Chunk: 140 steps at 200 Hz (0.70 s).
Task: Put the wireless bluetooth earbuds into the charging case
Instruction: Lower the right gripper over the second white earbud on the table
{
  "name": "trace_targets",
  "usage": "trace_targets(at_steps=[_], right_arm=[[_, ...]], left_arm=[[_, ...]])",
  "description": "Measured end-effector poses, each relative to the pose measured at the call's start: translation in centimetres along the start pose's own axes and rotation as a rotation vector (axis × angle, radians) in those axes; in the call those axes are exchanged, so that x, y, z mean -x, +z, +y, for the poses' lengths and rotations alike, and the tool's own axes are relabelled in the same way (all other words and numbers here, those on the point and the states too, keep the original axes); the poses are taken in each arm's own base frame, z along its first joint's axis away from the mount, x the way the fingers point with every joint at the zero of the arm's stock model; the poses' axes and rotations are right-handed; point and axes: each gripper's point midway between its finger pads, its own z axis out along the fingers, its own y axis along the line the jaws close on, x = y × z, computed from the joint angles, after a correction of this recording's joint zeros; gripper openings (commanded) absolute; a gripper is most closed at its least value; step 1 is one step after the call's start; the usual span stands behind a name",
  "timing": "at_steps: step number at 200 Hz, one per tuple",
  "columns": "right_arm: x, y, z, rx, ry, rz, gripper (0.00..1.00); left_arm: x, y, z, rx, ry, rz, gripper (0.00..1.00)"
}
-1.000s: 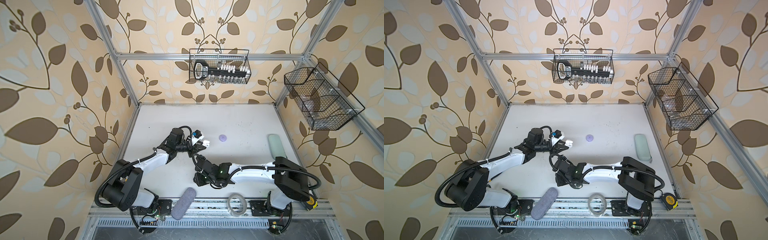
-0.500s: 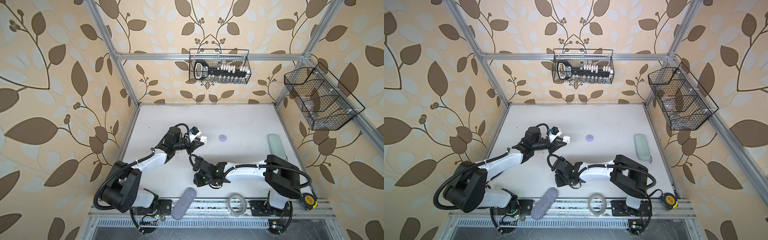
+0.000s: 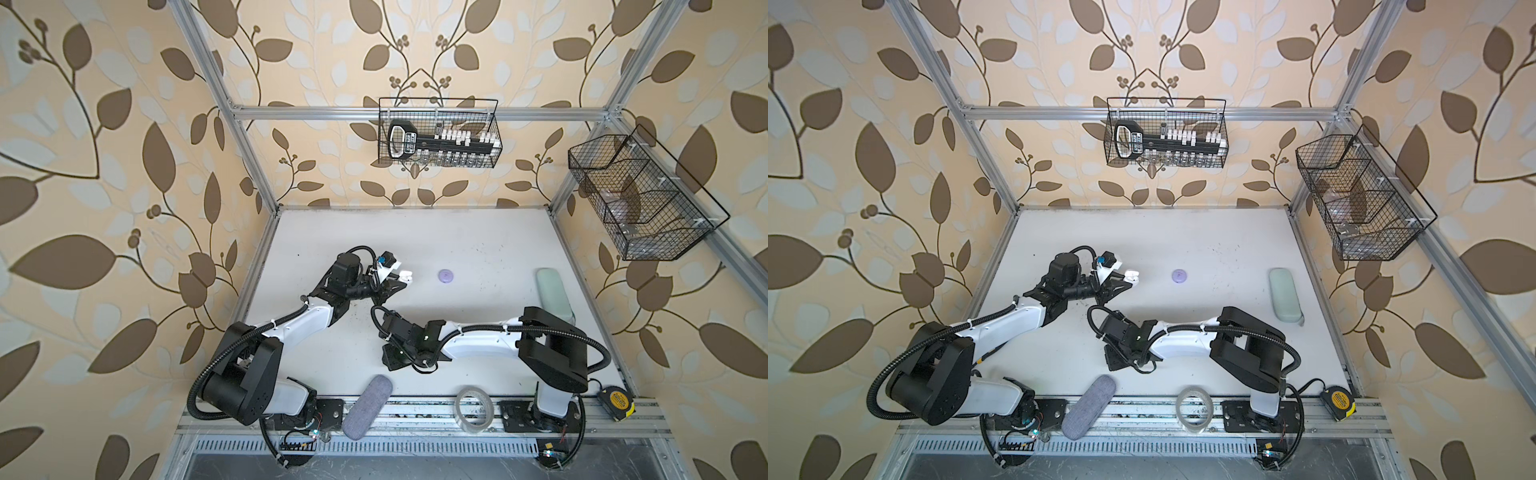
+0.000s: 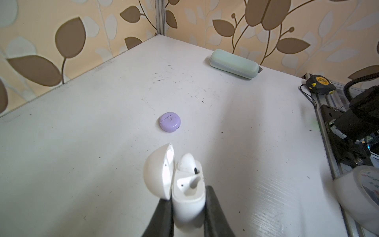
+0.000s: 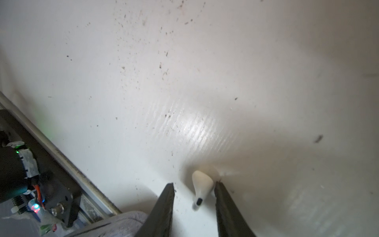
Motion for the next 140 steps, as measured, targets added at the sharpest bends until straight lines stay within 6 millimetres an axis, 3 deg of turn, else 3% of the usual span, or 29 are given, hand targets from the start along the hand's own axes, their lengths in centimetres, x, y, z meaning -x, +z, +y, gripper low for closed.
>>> trace_targets(at_steps=[140], right_arm=[[0.03, 0.58, 0.55, -0.183, -0.166, 0.017, 0.30]], left_arm=[[0.01, 0.00, 0.00, 0.000, -0.007, 0.000, 0.05]])
